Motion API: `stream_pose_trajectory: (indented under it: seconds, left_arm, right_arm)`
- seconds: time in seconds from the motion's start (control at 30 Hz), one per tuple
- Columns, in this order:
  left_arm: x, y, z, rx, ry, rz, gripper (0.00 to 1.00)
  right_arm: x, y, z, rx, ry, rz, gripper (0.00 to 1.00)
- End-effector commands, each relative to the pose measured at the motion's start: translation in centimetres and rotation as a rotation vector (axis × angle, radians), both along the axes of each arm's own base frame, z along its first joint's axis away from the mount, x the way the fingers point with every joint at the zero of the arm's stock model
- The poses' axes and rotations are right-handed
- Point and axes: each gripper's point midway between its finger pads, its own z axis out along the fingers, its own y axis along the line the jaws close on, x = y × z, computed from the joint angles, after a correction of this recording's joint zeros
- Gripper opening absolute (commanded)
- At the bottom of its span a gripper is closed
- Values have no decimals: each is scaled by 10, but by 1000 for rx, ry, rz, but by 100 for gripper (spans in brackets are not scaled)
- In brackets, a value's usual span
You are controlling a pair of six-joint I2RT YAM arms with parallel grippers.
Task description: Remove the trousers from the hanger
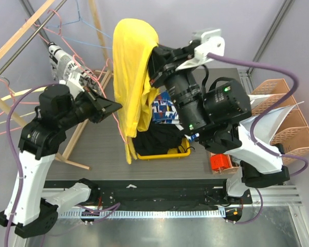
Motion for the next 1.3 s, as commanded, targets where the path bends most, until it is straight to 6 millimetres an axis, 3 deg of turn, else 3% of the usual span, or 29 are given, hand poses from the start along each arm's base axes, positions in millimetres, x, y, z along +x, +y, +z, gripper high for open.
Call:
stream_pose_trajectory:
  seconds: [0.0, 0.03, 0.1, 0.13, 0.27, 0.37, 0.43, 0.47, 0.5, 0.53, 0.6, 0.63, 0.67, 0.7, 0.73, 0.77, 0.83, 0.87, 0.9, 0.93, 0.97, 1.0, 1.1, 1.13, 1.2, 1.27]
  left_arm:
    - [7, 10, -20, 200, -39, -33, 0]
    - [2, 10, -29, 226, -3, -56, 0]
    - [3, 9, -31, 263, 7, -87, 0]
    - [1, 10, -33, 285, 6, -100, 0]
    - [-2, 25, -43, 392, 11, -91, 0]
    - [-3, 32, -57, 462, 34, -106, 0]
    - [-3, 33, -58, 468, 19, -104, 0]
    - [-3, 31, -54, 457, 0, -106, 0]
    - [-1, 28, -43, 432, -45, -107, 0]
    - [-1, 28, -37, 423, -70, -100, 0]
    - [-2, 35, -27, 439, -85, -70, 0]
    - [1, 36, -27, 454, -76, -66, 0]
    - [1, 39, -24, 462, -74, -53, 0]
    - [1, 42, -21, 466, -76, -34, 0]
    - [0, 44, -7, 451, -114, -12, 0]
    - [0, 45, 1, 436, -137, 2, 0]
    - [1, 40, 19, 384, -200, 6, 0]
    - [3, 35, 24, 362, -212, -2, 0]
    - [4, 30, 26, 333, -212, -16, 0]
    - [9, 20, 28, 303, -219, -45, 0]
    - [14, 16, 24, 296, -202, -56, 0]
    - [18, 13, 21, 289, -185, -54, 0]
    - [32, 11, 13, 306, -189, -42, 0]
    - [35, 11, 13, 314, -198, -38, 0]
    - [41, 10, 11, 325, -194, -37, 0]
    - [45, 5, 10, 315, -194, -48, 0]
  right_arm:
    - [-23, -77, 91, 297, -132, 38, 1]
    - [-22, -67, 93, 271, -158, 24, 1]
    - [-25, -85, 109, 322, -205, -2, 1]
    - [-25, -81, 110, 276, -243, -43, 1]
    - [-20, -107, 117, 258, -298, -172, 1]
    - [-14, -89, 109, 122, -346, -258, 1]
    - [-7, -90, 106, 69, -371, -322, 1]
    - [4, -89, 100, 37, -359, -364, 1]
    - [40, -97, 86, -17, -326, -475, 1]
    - [59, -104, 75, -29, -284, -524, 1]
    - [115, -128, 35, -76, -150, -639, 1]
    - [130, -140, 21, -92, -108, -678, 1]
    - [153, -137, -18, -142, -21, -716, 1]
    - [162, -168, -24, -31, 27, -734, 1]
    - [175, -169, -49, -72, 100, -721, 1]
    - [192, -159, -91, -128, 162, -699, 1]
    - [197, -152, -121, -114, 197, -612, 1]
    - [206, -146, -156, -161, 261, -613, 1]
    - [211, -144, -176, -174, 306, -606, 1]
    - [215, -146, -200, -180, 367, -605, 1]
    - [218, -146, -239, -236, 426, -620, 1]
    - [216, -144, -257, -233, 464, -607, 1]
    - [200, -147, -332, -278, 659, -572, 1]
    - [186, -137, -372, -278, 767, -485, 1]
    - [170, -121, -403, -319, 869, -358, 2]
    - [147, -102, -433, -366, 998, -203, 18]
